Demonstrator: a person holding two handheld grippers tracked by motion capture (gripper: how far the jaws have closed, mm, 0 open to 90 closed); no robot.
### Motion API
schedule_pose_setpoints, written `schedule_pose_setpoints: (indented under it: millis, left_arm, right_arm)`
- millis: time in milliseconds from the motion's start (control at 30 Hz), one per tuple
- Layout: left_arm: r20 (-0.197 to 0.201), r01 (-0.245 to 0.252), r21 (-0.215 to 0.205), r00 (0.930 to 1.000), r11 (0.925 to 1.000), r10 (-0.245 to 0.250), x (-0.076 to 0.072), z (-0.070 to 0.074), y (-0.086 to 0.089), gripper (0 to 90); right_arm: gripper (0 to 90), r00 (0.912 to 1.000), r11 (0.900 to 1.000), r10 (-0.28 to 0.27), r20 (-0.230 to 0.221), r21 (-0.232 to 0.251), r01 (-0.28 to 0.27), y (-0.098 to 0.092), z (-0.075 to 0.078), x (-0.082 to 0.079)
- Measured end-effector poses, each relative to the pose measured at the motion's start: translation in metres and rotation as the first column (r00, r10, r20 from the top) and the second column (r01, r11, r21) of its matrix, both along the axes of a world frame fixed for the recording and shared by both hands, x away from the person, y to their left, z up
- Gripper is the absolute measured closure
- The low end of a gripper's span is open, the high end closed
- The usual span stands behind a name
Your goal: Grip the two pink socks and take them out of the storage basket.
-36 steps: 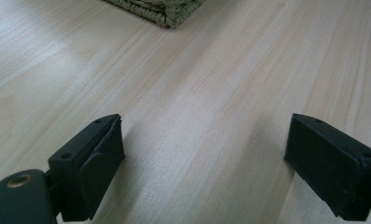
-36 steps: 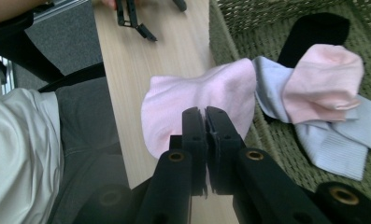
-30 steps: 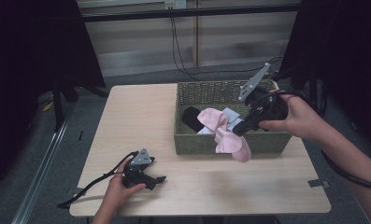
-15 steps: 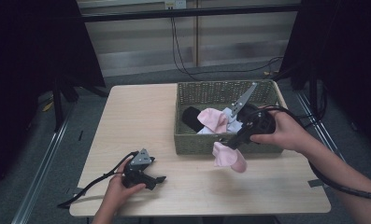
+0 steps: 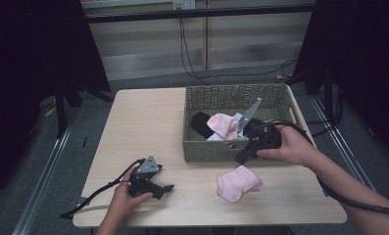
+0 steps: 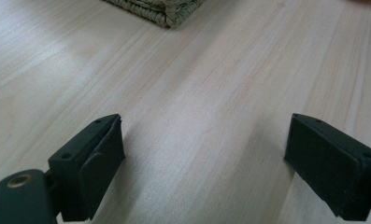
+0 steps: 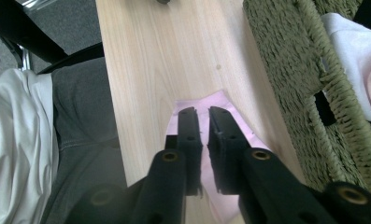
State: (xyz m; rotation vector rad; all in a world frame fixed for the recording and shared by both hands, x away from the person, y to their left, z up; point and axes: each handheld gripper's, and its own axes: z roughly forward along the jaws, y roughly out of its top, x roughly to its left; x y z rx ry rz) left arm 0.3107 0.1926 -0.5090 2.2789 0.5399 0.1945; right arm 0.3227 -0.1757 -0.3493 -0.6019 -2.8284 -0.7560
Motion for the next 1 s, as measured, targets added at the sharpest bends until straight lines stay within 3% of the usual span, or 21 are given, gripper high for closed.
schedule_pose_setpoints:
  millis: [300,500,533,667,767,800,867,933,1000]
  left_arm:
    - [0.0,0.0,0.0,1.0,1.0,0.0,0.0,0.0,0.0,11.1]
    - [-0.002,-0.004,-0.006,1.0,1.0,0.004,0.0,0.0,0.0,11.1]
    - [-0.002,-0.005,-0.008,1.0,1.0,0.004,0.0,0.0,0.0,11.1]
    - [-0.002,-0.005,-0.008,1.0,1.0,0.005,0.0,0.0,0.0,11.1]
    - [0.001,-0.003,-0.007,1.0,1.0,0.003,0.0,0.0,0.0,11.1]
    - [0.0,-0.003,-0.007,1.0,1.0,0.003,0.0,0.0,0.0,11.1]
    - [-0.001,-0.003,-0.007,1.0,1.0,0.003,0.0,0.0,0.0,11.1]
    - [0.0,-0.004,-0.004,1.0,1.0,0.004,0.0,0.0,0.0,11.1]
    - [-0.001,-0.004,-0.004,1.0,1.0,0.004,0.0,0.0,0.0,11.1]
  right_arm:
    - [71.0,0.9992,0.999,-0.031,0.026,0.012,0.03,-0.003,0.006,0.006]
    - [62.6,0.9913,0.994,-0.103,0.081,0.026,0.102,-0.01,0.015,0.025]
    - [57.7,0.9838,0.989,-0.146,0.104,0.018,0.145,-0.013,0.015,0.035]
    - [51.4,0.97,0.978,-0.207,0.127,0.016,0.207,-0.018,0.011,0.056]
    - [48.8,0.9624,0.971,-0.238,0.13,0.007,0.24,-0.019,0.007,0.065]
    - [47.3,0.954,0.962,-0.267,0.136,-0.012,0.271,-0.019,0.001,0.075]
    - [45.4,0.9521,0.961,-0.271,0.142,-0.02,0.276,-0.02,-0.001,0.08]
    - [43.5,0.9428,0.949,-0.308,0.127,-0.023,0.314,-0.021,-0.011,0.093]
    - [41.6,0.9385,0.945,-0.32,0.129,-0.033,0.327,-0.021,-0.016,0.098]
